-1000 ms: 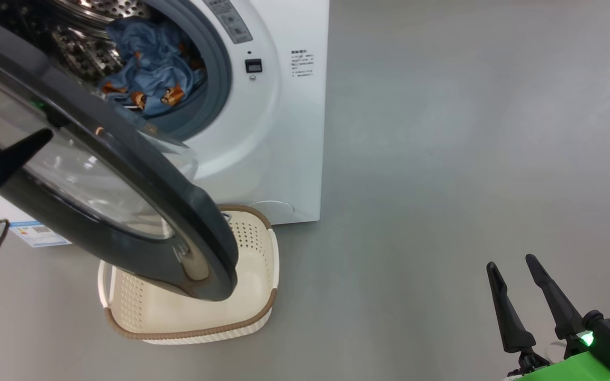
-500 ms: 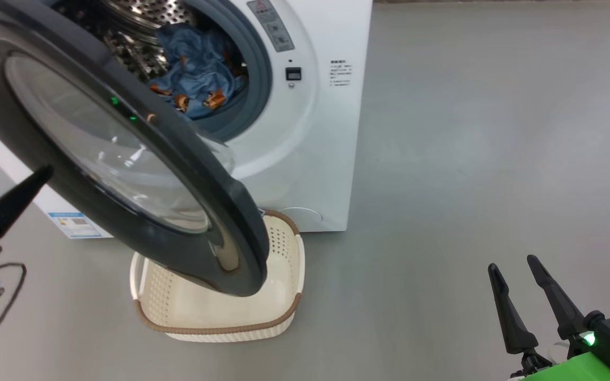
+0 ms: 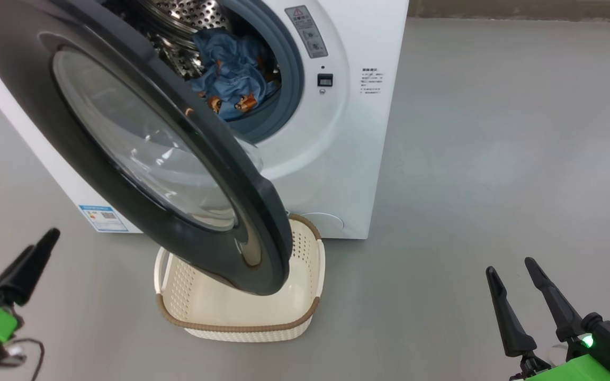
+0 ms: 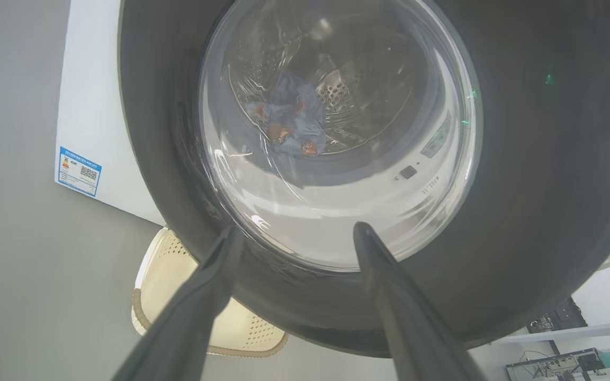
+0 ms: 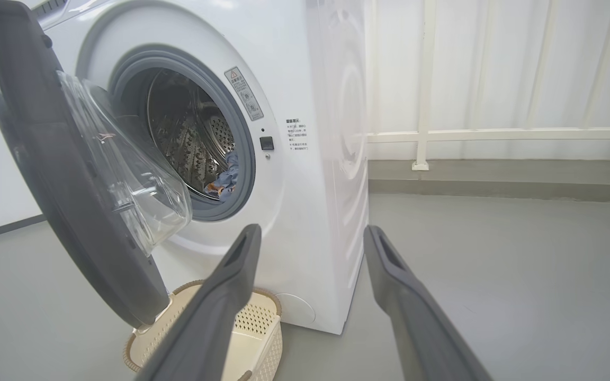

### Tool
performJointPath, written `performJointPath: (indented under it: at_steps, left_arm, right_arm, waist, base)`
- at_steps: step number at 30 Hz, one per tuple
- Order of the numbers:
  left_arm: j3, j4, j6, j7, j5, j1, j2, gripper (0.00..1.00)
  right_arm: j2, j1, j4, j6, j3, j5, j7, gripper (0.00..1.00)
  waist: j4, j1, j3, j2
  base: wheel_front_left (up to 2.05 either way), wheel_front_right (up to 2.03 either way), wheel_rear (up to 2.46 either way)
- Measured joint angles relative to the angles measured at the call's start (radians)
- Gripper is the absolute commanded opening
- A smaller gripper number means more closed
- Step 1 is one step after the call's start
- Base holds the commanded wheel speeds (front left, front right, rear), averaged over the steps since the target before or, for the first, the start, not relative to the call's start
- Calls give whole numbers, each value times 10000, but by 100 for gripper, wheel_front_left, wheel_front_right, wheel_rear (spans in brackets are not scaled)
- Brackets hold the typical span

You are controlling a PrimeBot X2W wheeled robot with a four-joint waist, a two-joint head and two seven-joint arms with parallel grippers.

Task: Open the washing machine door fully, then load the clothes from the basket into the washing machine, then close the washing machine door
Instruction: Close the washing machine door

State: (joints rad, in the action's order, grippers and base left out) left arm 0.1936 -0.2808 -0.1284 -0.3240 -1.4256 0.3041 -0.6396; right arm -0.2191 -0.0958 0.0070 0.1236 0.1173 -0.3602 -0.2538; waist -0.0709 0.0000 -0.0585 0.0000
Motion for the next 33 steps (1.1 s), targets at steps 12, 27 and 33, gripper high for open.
performJointPath:
  at_steps: [12,27,33]
  left_arm:
    - [594,-190,-2,3275,997,-1705,263,100]
    - [466,-1271,-27,5720,3591,-2310,1446,100]
    - [-1170,-970,-27,5751,6213,-2914,2483,100]
  right_arm:
    - [-50,-186,25,0,23,-13,0,100]
    - [-27,-198,27,0,13,-13,0,100]
    - [-23,-198,29,0,19,-13,0,100]
  waist:
    - [-226,0,144,0]
    - [-272,0,270,0]
    - [-275,1,295,0]
  base:
    - [0,0,0]
    - [0,0,0]
    - [0,0,0]
